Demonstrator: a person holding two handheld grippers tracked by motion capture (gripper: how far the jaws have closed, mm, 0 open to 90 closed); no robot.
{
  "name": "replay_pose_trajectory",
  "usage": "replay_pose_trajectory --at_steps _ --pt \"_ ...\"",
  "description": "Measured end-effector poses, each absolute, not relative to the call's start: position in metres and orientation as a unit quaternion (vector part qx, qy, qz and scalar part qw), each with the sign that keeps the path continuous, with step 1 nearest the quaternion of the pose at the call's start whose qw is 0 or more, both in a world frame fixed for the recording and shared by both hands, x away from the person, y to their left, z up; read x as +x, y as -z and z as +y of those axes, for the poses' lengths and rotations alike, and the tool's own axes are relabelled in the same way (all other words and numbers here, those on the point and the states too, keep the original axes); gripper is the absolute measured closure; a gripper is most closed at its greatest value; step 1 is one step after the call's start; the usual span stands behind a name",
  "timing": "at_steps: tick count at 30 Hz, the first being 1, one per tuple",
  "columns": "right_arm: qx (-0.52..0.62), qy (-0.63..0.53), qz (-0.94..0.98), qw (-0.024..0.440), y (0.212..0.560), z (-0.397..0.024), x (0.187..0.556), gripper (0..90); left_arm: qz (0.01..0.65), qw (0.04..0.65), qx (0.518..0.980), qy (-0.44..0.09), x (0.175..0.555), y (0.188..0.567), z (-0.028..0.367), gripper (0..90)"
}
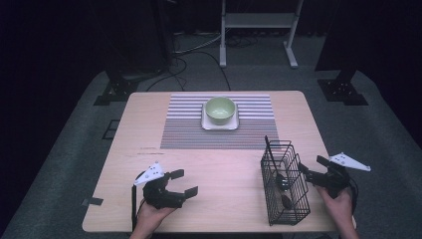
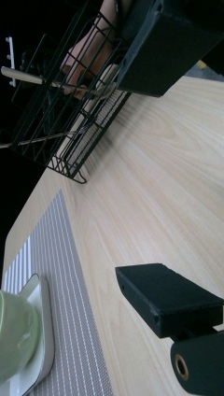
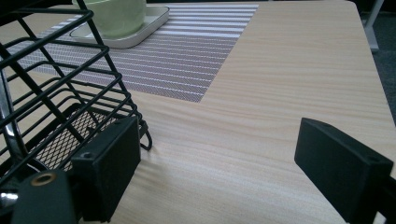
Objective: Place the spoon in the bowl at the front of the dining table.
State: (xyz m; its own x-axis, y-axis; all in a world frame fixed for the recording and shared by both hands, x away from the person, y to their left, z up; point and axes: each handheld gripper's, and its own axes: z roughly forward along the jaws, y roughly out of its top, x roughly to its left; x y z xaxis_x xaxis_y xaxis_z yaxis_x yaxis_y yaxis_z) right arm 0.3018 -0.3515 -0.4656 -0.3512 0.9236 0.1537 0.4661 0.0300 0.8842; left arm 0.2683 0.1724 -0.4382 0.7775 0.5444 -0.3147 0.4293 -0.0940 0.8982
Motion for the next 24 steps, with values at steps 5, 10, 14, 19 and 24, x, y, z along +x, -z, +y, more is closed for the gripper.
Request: replay_pose_trajectory --at_steps 5,10,14,19,24 --pt "0.514 -0.471 0.675 0.242 0.466 -0.351 0.302 13.3 0.327 0.592 0.735 -0.044 0.267 0.434 0.169 8.7" --pt "0.517 -0.470 0.674 0.242 0.466 -0.351 0.300 13.3 0.324 0.599 0.732 -0.031 0.266 0.430 0.162 8.7" --pt "0.524 -0.469 0.668 0.244 0.467 -0.353 0.299 13.3 0.318 0.603 0.731 -0.023 0.266 0.425 0.156 8.7" --pt "0.525 -0.469 0.667 0.245 0.467 -0.354 0.299 13.3 0.307 0.605 0.735 -0.018 0.268 0.419 0.147 8.7" --pt "0.524 -0.467 0.668 0.245 0.467 -0.354 0.299 13.3 0.282 0.609 0.741 -0.018 0.270 0.407 0.135 8.7"
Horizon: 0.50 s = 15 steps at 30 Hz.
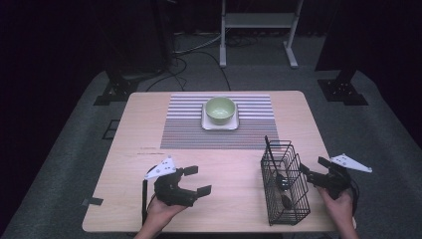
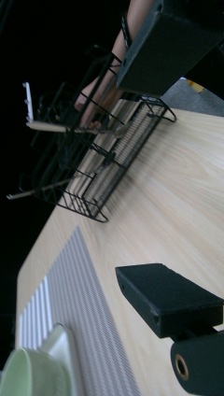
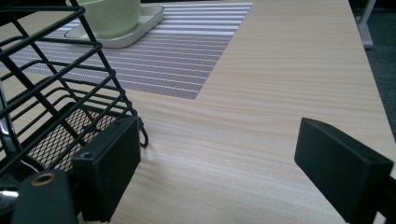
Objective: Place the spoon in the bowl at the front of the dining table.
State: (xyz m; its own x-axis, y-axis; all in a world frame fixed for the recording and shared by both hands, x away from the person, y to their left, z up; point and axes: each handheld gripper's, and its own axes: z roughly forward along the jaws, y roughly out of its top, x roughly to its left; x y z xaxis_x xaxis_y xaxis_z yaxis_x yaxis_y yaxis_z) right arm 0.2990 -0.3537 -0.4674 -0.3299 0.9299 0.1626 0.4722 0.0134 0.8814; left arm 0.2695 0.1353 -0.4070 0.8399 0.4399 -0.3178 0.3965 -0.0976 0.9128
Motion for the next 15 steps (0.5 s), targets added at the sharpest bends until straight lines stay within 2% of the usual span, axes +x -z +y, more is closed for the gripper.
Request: replay_pose_trajectory --at_steps 15 --pt "0.527 -0.469 0.665 0.245 0.468 -0.355 0.298 13.3 0.238 0.614 0.753 -0.010 0.275 0.388 0.099 8.7"
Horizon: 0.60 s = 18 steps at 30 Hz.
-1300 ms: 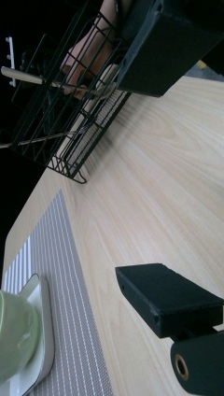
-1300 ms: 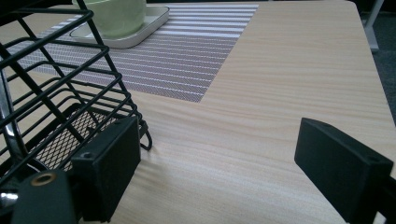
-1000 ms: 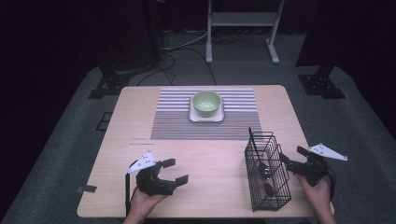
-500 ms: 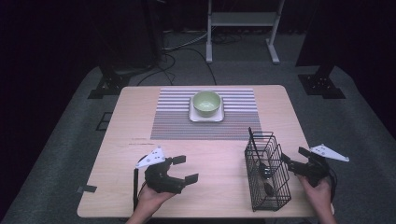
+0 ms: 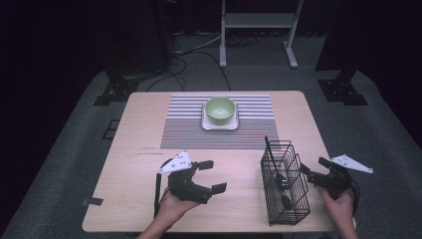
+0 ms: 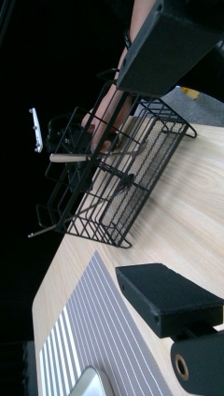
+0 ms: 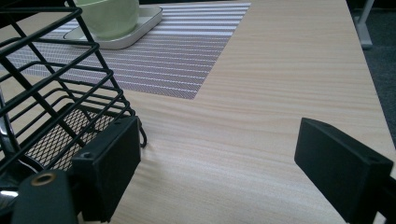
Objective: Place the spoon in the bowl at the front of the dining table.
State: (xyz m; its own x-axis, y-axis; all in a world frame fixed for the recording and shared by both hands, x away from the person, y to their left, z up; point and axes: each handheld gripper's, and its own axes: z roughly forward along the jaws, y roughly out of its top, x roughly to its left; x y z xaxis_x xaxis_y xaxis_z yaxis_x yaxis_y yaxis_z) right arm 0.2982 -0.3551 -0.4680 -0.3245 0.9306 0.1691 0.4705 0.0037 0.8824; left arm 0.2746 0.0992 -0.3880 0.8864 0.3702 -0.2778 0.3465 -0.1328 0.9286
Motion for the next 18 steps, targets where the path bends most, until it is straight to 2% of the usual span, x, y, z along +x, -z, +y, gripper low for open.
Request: replay_pose_trajectory --at_steps 18 --pt "0.524 -0.472 0.666 0.243 0.467 -0.354 0.298 13.3 0.226 0.608 0.761 0.020 0.281 0.384 0.062 8.9"
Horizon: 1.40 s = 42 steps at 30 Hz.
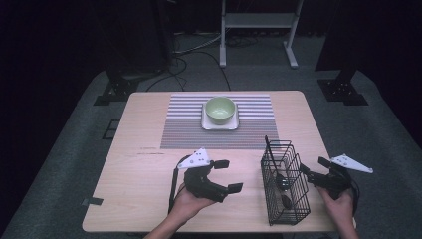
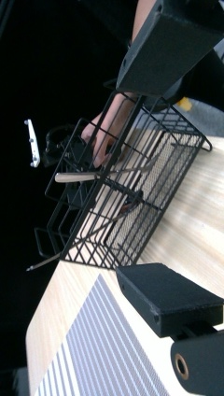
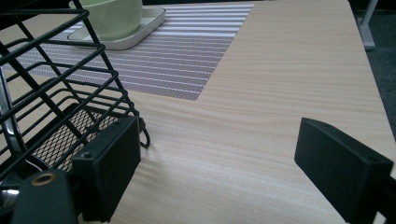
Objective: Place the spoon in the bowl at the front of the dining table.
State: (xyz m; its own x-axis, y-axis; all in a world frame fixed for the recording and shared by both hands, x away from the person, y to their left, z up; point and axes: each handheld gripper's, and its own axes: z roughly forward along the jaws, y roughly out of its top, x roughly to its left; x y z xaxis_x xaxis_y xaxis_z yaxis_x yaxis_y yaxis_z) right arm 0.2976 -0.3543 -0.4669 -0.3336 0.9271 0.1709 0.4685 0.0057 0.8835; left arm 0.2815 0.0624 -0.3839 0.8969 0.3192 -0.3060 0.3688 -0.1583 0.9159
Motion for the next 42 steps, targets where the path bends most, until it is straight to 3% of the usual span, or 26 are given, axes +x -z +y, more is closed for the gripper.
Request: replay_pose_trajectory --at_steps 42 --pt "0.518 -0.476 0.668 0.241 0.465 -0.355 0.298 13.3 0.219 0.586 0.780 0.033 0.291 0.393 0.009 12.3"
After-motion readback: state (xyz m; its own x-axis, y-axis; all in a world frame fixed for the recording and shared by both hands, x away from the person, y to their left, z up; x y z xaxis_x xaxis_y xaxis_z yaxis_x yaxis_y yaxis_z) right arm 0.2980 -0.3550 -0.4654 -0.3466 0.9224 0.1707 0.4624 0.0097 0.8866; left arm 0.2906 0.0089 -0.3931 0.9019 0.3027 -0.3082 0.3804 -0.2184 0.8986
